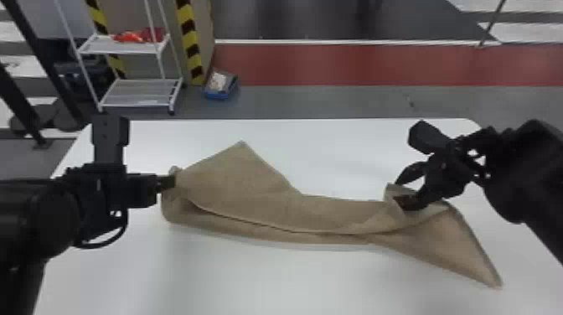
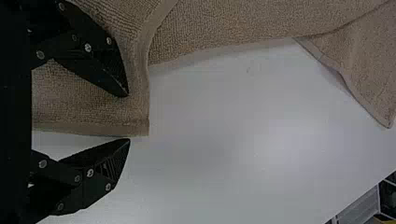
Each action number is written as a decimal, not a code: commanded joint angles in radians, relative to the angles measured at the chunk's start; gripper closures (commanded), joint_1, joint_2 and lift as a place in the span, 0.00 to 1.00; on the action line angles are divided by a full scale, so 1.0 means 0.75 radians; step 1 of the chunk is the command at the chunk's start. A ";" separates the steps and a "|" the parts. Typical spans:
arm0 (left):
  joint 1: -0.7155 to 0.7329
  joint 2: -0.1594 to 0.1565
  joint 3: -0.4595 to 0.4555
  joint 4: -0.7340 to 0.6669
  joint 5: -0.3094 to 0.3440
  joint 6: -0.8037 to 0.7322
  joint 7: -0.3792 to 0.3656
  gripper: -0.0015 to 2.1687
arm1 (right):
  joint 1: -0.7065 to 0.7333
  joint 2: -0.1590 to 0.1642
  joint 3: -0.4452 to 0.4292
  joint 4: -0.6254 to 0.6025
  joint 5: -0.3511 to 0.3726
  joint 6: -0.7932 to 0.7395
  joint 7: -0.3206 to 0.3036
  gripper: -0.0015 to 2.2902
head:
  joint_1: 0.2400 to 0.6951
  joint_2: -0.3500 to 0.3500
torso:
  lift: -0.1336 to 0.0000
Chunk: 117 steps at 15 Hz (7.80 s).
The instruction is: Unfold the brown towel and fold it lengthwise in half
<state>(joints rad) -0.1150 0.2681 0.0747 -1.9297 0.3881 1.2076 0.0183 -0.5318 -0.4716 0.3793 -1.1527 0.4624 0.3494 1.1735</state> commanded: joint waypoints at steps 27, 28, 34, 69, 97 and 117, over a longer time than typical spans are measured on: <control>-0.880 -0.022 -0.155 0.812 0.006 -0.192 -0.031 0.66 | -0.242 0.085 -0.428 0.058 -0.402 -0.148 -0.708 0.58 | 0.62 0.43 | 0.08; -0.892 -0.008 -0.141 0.783 0.029 -0.171 -0.028 0.66 | -0.269 0.085 -0.461 0.058 -0.418 -0.144 -0.708 0.58 | 0.57 0.43 | 0.08; -0.522 0.160 0.187 0.317 0.315 0.181 0.078 0.66 | 0.063 -0.083 -0.696 -0.339 -0.680 0.040 -0.566 0.58 | 0.32 0.42 | 0.08; 0.710 0.293 0.250 -0.268 -0.953 -0.678 -1.227 0.17 | 1.083 -0.097 -1.074 -0.619 -0.807 -0.352 -0.182 0.58 | 1.00 0.42 | 0.08; 0.534 0.293 0.359 -0.299 -1.229 -0.793 -1.906 0.44 | 1.002 -0.099 -1.156 -0.611 -0.803 -0.201 -0.141 0.58 | 1.00 0.36 | 0.08; -0.550 0.283 -0.316 0.718 -1.430 -0.740 -1.898 0.44 | 0.355 -0.095 -0.896 -0.095 -0.561 0.045 -0.174 0.58 | 1.00 0.32 | 0.08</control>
<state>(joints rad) -0.4914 0.4859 -0.1428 -1.4375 -0.6841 0.6540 -1.4091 -0.2288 -0.5474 -0.3160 -1.2557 0.0287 0.3848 1.0425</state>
